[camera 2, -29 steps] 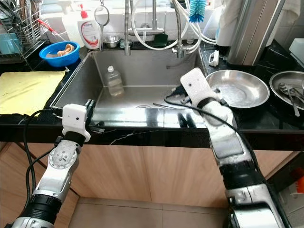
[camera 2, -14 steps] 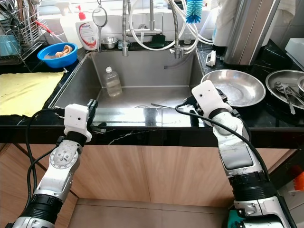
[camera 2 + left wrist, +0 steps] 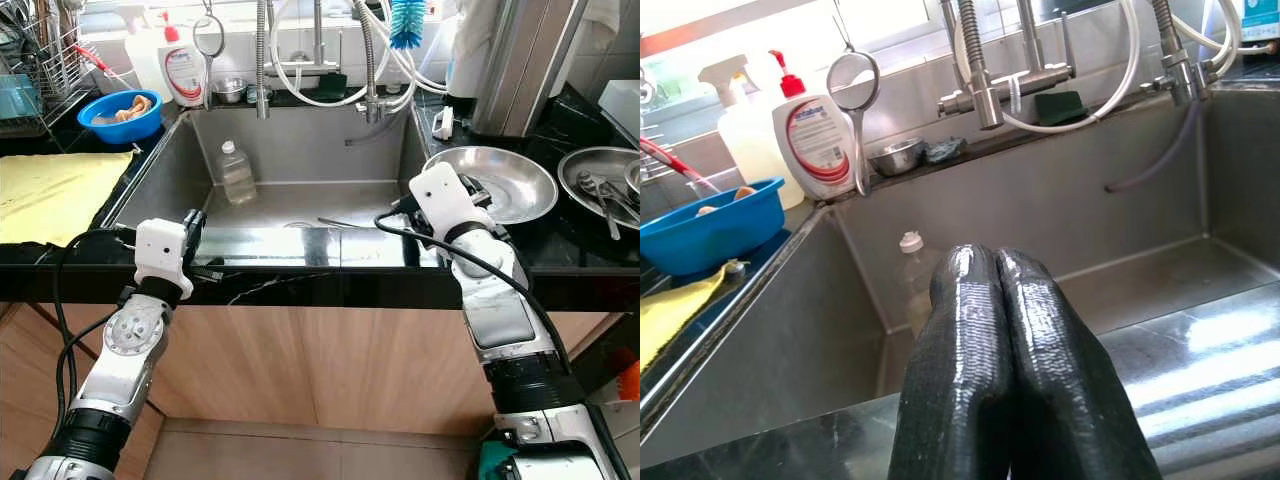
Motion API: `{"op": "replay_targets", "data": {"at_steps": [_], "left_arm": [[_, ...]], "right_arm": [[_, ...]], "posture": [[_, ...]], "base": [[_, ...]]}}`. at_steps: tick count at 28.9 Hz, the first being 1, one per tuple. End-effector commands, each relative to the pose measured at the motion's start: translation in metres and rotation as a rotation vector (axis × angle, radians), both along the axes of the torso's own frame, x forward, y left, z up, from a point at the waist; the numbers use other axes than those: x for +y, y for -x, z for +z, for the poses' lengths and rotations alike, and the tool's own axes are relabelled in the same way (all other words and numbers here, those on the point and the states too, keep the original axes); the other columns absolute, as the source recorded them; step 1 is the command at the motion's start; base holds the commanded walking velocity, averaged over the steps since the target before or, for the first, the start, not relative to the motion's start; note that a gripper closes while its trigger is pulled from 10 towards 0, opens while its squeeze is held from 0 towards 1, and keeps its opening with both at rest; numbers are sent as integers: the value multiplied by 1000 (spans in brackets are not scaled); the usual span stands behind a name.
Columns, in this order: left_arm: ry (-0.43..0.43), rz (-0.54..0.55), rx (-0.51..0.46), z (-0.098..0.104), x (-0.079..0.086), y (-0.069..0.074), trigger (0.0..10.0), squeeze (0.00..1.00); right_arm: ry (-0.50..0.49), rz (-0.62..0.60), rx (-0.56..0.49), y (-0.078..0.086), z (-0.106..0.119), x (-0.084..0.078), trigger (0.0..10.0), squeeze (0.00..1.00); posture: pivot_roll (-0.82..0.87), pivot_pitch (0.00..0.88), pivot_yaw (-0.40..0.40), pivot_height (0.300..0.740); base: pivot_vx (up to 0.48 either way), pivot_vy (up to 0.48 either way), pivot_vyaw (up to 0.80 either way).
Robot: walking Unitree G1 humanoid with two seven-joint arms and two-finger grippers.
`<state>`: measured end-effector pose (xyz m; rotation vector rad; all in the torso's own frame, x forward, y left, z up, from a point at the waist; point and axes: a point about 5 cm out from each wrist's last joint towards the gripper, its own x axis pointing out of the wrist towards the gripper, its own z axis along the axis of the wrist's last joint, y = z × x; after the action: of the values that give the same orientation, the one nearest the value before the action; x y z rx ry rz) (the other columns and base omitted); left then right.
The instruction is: Kitchen organization
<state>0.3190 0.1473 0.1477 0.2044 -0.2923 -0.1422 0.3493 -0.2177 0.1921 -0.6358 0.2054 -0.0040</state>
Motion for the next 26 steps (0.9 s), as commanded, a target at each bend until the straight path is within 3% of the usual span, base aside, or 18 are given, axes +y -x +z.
{"op": "replay_targets", "data": {"at_steps": [1,12,24,25,26], "left_arm": [[-6,5,6,1,2,-1,10000,0],[-8,7,3,2,3,0,10000,0],[-9,9,-1,2,3,0,10000,0],[-9,9,-1,2,4,0,10000,0],[-10,9,-1,2,4,0,10000,0]], "right_arm": [[8,-4,-34,-5,10,-1,10000,0],[15,-33,-20,-12,9,-13,10000,0],[2,-18,-19,-16,6,-11,10000,0],[0,-16,-20,-16,5,-10,0,0],[-1,-15,-21,-16,5,-10,0,0]], "posture": [[-245,0,71,731],[-239,0,69,731],[-230,0,69,731],[-227,0,70,731],[-227,0,70,731]], "base": [[0,0,0],[0,0,0],[0,0,0],[0,0,0],[0,0,0]]}}
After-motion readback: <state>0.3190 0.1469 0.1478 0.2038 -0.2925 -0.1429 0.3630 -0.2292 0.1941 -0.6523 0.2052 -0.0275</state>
